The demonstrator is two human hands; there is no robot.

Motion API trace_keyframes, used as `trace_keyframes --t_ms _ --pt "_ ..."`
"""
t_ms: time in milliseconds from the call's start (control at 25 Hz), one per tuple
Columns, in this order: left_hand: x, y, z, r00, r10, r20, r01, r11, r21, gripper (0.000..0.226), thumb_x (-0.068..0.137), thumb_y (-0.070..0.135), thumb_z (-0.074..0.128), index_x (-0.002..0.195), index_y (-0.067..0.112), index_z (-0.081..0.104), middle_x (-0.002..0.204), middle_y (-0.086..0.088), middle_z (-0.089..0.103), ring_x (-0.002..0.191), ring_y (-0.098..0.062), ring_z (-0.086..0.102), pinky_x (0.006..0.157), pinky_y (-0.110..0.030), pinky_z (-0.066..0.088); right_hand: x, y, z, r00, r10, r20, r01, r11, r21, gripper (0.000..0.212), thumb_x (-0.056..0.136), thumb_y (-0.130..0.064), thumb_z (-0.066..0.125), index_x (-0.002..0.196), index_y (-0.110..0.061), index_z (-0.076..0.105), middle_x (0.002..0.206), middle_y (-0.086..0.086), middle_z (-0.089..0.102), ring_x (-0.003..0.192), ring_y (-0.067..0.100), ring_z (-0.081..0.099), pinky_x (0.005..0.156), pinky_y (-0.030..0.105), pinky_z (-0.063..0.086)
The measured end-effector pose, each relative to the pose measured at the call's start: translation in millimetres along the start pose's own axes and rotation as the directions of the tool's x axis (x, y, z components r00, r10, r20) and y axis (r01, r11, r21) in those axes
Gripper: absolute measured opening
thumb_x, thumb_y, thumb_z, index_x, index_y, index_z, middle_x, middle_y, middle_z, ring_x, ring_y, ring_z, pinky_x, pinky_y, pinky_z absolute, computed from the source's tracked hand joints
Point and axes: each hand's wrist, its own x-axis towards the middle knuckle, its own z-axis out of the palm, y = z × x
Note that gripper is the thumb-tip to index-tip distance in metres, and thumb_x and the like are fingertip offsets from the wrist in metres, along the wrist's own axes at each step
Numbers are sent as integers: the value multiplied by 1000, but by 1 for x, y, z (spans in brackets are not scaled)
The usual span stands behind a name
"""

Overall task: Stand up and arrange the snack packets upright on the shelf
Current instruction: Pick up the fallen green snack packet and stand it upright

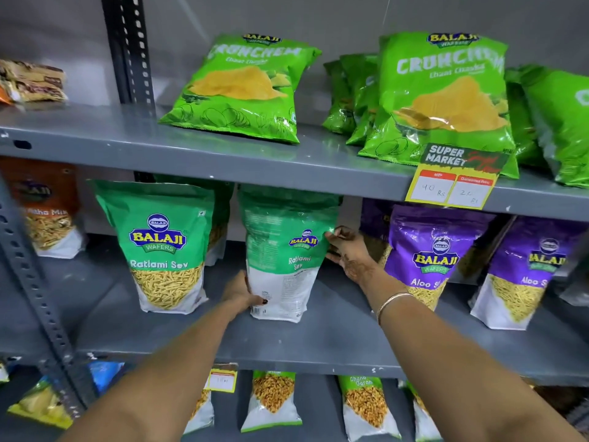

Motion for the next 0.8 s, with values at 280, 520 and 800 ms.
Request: trace_keyframes --t_ms 280,520,800 --pt "0 -1 -9 973 -95 211 90 995 36 80 67 -2 70 137 12 35 123 -10 57 103 -25 58 81 -37 56 -16 33 -21 911 354 211 -118 716 -688 24 78 -22 72 66 -14 53 59 3 55 44 11 54 46 25 50" --pt "-6 6 -23 898 -229 375 272 960 -66 48 83 -18 35 121 9 44 97 -4 54 85 -14 52 100 -37 45 -23 70 -7 812 528 247 -358 786 -504 26 92 -29 51 75 -10 51 73 5 60 67 15 62 62 35 54" --pt "-10 18 -21 896 -192 400 271 951 -152 40 88 12 59 125 8 47 152 -6 31 144 -24 21 110 -53 30 -21 67 -15 808 457 371 -243 833 -498 76 74 -12 75 134 -27 30 135 3 47 123 20 49 88 41 51"
